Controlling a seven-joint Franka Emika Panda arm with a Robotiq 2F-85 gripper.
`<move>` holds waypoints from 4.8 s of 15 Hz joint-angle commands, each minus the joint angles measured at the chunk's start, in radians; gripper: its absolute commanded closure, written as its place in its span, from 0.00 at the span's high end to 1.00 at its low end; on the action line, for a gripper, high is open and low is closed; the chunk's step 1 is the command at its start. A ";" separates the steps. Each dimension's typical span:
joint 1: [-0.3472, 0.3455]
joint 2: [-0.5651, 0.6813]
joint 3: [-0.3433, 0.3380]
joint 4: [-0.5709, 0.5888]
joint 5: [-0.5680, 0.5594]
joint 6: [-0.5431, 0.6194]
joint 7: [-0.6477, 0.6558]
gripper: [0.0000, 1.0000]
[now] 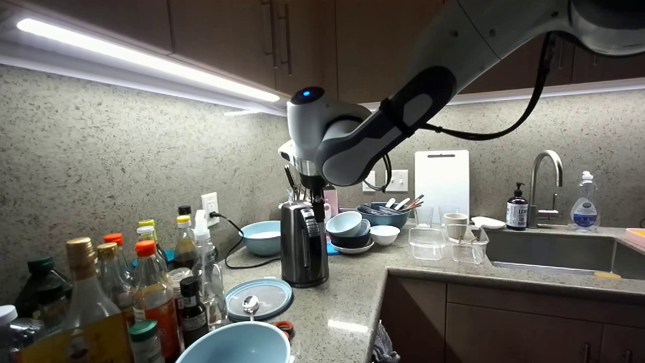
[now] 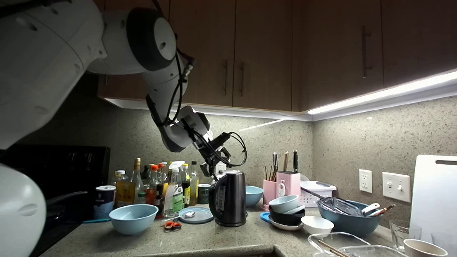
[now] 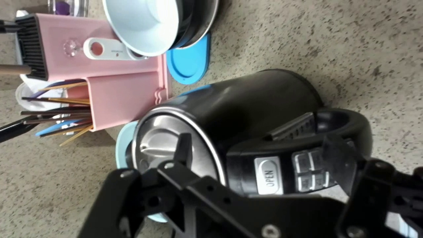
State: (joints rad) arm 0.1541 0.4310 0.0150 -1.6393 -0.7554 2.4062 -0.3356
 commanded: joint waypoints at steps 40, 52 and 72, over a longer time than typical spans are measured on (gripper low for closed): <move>-0.002 0.178 0.005 0.210 0.062 -0.077 0.028 1.00; -0.004 0.274 0.002 0.370 0.130 -0.187 0.001 1.00; 0.027 0.507 -0.079 0.706 0.138 -0.464 0.022 1.00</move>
State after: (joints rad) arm 0.1828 0.8498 -0.0439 -1.0267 -0.6381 2.0028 -0.3109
